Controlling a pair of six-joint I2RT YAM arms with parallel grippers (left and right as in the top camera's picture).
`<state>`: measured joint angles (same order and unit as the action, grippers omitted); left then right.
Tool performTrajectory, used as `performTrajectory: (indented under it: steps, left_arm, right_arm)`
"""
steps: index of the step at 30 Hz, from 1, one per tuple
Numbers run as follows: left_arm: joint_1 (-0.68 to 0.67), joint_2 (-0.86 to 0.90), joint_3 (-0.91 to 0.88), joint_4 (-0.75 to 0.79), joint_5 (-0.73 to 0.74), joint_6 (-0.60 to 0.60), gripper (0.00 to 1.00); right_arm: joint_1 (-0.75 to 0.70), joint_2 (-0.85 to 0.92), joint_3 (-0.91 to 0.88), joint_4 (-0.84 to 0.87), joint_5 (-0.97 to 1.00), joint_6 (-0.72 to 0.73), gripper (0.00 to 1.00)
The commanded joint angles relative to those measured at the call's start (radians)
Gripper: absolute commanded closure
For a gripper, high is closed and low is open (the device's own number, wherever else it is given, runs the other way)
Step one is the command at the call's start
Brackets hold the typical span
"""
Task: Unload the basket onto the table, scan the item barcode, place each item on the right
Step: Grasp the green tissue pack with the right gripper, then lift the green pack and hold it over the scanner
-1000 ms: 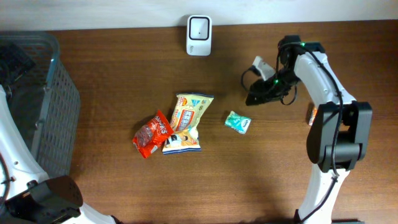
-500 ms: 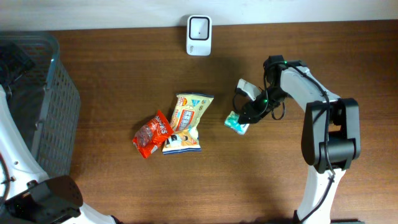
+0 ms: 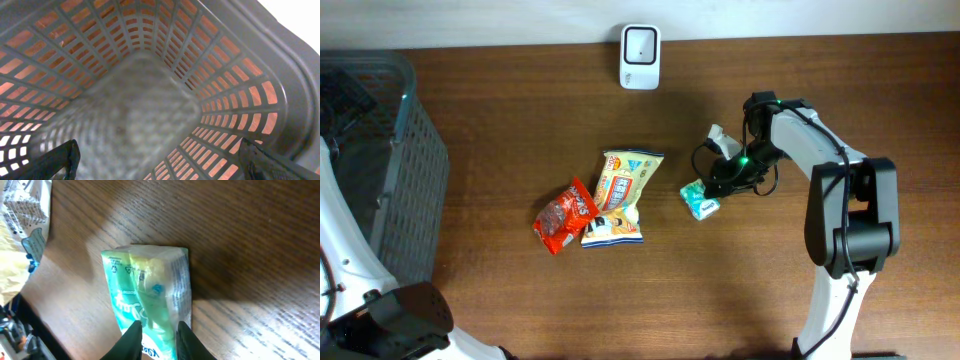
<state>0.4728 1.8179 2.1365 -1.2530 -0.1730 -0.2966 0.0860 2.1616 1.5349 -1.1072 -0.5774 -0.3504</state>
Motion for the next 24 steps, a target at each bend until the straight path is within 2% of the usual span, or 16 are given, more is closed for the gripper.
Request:
performTrajectory:
  steps: [1,4,9,14,16,24]
  left_arm:
    - [0.002,-0.001,-0.001,0.001,-0.004,-0.01,0.01]
    - [0.002,-0.001,-0.001,0.002,-0.004,-0.01,0.01]
    - [0.002,-0.001,-0.001,0.002,-0.004,-0.01,0.01]
    - [0.002,-0.001,-0.001,0.001,-0.004,-0.01,0.01]
    - [0.002,-0.001,-0.001,0.001,-0.004,-0.01,0.01]
    - [0.002,-0.001,-0.001,0.002,-0.005,-0.01,0.01]
  right_arm:
    - [0.002,0.005,-0.016,0.024,-0.014,0.026,0.76]
    - [0.007,0.005,-0.053,0.083,-0.013,0.027,0.71]
    - [0.015,0.005,-0.132,0.156,-0.013,0.026,0.72]
    - [0.01,0.005,-0.128,0.148,-0.031,0.028,0.92]
    - [0.007,0.003,-0.111,0.118,-0.098,0.027,0.96]
    - [-0.035,-0.054,0.008,-0.076,-0.517,-0.072,0.96]
